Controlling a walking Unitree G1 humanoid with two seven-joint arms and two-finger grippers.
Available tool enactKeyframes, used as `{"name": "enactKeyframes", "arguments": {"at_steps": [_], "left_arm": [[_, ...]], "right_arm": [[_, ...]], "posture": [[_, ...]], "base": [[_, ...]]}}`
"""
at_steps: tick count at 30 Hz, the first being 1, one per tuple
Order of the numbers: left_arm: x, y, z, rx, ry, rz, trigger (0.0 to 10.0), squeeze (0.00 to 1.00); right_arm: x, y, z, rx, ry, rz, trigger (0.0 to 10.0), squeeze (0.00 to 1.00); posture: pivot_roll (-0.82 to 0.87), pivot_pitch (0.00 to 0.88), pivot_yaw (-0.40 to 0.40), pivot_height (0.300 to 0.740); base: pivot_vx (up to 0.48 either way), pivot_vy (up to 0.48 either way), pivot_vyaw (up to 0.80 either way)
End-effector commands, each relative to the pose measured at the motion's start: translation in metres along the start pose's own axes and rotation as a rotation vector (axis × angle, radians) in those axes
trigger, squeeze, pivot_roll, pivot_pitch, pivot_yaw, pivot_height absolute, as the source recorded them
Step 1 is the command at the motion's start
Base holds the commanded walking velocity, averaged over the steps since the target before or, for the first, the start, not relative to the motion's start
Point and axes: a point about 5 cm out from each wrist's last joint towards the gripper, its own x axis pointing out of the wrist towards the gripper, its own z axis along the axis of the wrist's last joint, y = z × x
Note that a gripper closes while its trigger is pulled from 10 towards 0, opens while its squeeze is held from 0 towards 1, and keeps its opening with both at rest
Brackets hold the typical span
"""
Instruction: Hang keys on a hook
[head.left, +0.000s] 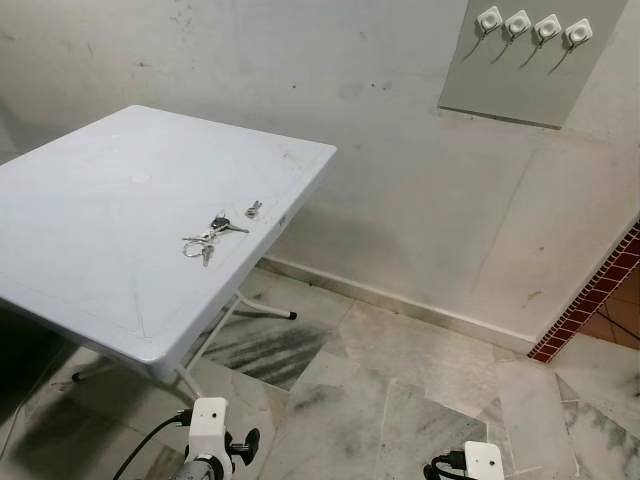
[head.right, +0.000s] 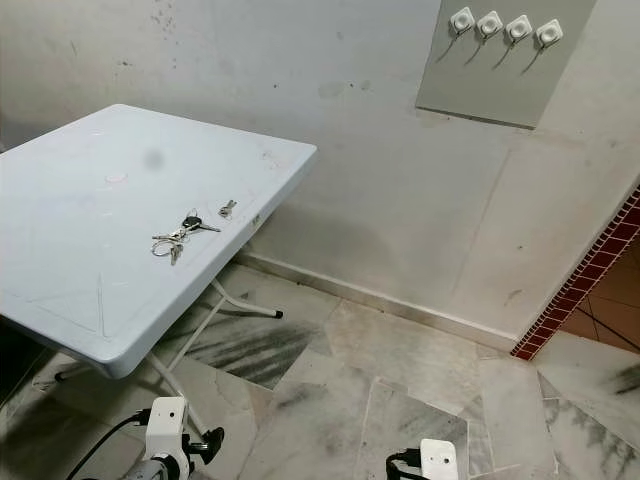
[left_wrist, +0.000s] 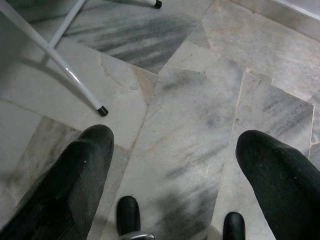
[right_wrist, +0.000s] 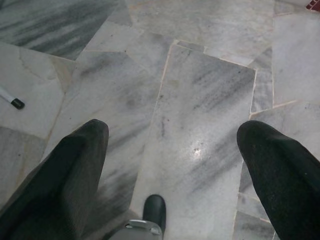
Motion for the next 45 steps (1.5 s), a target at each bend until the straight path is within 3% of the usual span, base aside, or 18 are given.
{"name": "enactKeyframes", "arguments": {"at_steps": [1,36,45], "left_arm": [[-0.0006,0.0009,-0.0015,0.007,0.002,0.005,10.0,0.00],[-0.0011,-0.0046,-0.0070,0.013,0.018,-0.012,10.0,0.00],[-0.0014,-0.0049,-0.0079,0.026,0.020,-0.013,10.0,0.00]], "right_arm": [[-0.0004,0.0001,0.0000,-0.014,-0.007,-0.005,10.0,0.00],[-0.0021,-0.0063,-0.0047,-0.095,0.036,0.004,10.0,0.00],[-0.0032,-0.0062,-0.0078,-0.125,0.050,0.005,10.0,0.00]], "posture": [[0.00,0.000,-0.011,0.740],[0.00,0.000,-0.026,0.740],[0.00,0.000,-0.024,0.740]], "base": [[0.000,0.000,0.00],[0.000,0.000,0.00],[0.000,0.000,0.72]]}}
